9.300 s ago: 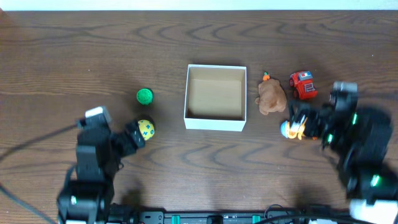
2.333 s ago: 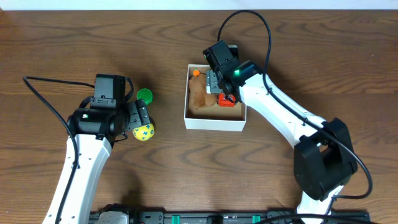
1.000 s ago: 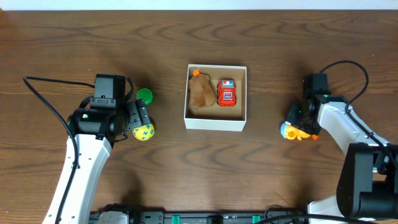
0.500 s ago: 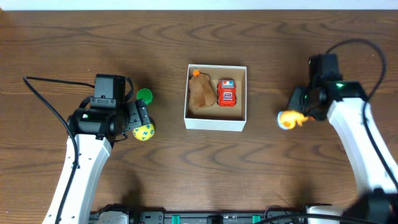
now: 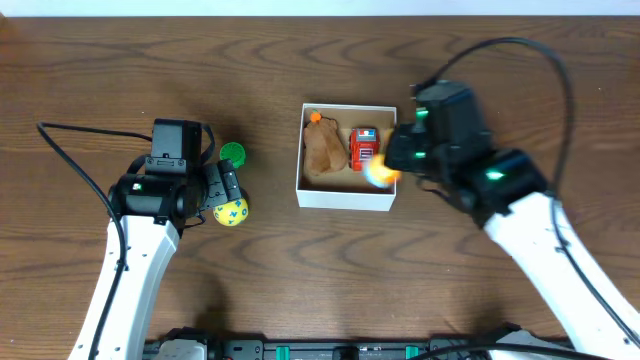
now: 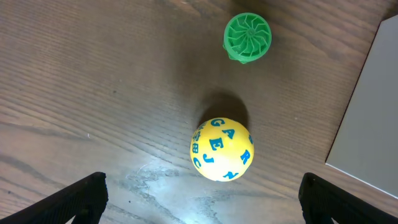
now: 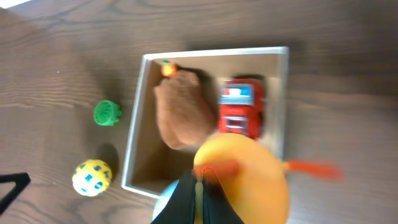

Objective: Pack container
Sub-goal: 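Lower the duck into the box front corner and release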

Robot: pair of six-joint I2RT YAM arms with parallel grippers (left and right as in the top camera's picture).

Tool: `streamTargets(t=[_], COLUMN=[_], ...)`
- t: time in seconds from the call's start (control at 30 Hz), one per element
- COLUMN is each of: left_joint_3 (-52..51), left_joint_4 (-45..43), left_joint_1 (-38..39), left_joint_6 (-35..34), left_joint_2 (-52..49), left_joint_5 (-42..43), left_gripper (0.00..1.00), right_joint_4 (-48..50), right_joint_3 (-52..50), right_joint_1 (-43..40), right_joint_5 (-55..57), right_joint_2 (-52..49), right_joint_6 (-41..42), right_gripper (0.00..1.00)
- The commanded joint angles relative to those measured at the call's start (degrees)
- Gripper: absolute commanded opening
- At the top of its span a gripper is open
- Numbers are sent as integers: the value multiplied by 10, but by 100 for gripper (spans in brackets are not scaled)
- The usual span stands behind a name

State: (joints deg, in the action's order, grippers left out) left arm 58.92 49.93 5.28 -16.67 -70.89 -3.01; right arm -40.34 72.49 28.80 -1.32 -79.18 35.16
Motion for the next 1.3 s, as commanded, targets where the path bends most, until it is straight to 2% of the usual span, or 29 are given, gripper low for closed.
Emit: streamTargets(t=[0.0,0.2,0.57,0.63,0.67,0.7,0.73,0.87,0.97,1.07,1.27], left_joint_3=[10,10,10,10,10,10,10,10,10,10,10], left_joint_4=[2,2,2,2,2,2,2,2,2,2,2], left_joint_1=[-3,-3,-3,-3,-3,-3,-3,-3,-3,-3,-3], left_joint_6=[5,5,5,5,5,5,5,5,5,5,5], left_joint_2=[-2,-2,-2,-2,-2,-2,-2,-2,-2,-2,-2], left_joint_5=[-6,-6,-6,-6,-6,-6,-6,-6,-6,-6,-6], left_gripper=[98,98,98,98,98,98,98,98,98,98,98], right_joint_4=[39,88,32,31,32,33,35,49,52,48,-14], right_joint_3=[-5,-5,-6,-6,-6,-6,-6,-5,-5,-5,-5], right_joint_1=[33,49,50,53,54,55,55,52,43,23,-75], right_joint_5=[35,47,108,109,111,114,116,117,120,137,151], right_joint_2=[-41,-127,-181,-183,-182,-182,-182,-176,-158,-129,-40], right_joint_6=[63,77,85,67,55,48,48,35,33,33,24], right_gripper=[1,1,2,15,24,37,45,54,54,59,68])
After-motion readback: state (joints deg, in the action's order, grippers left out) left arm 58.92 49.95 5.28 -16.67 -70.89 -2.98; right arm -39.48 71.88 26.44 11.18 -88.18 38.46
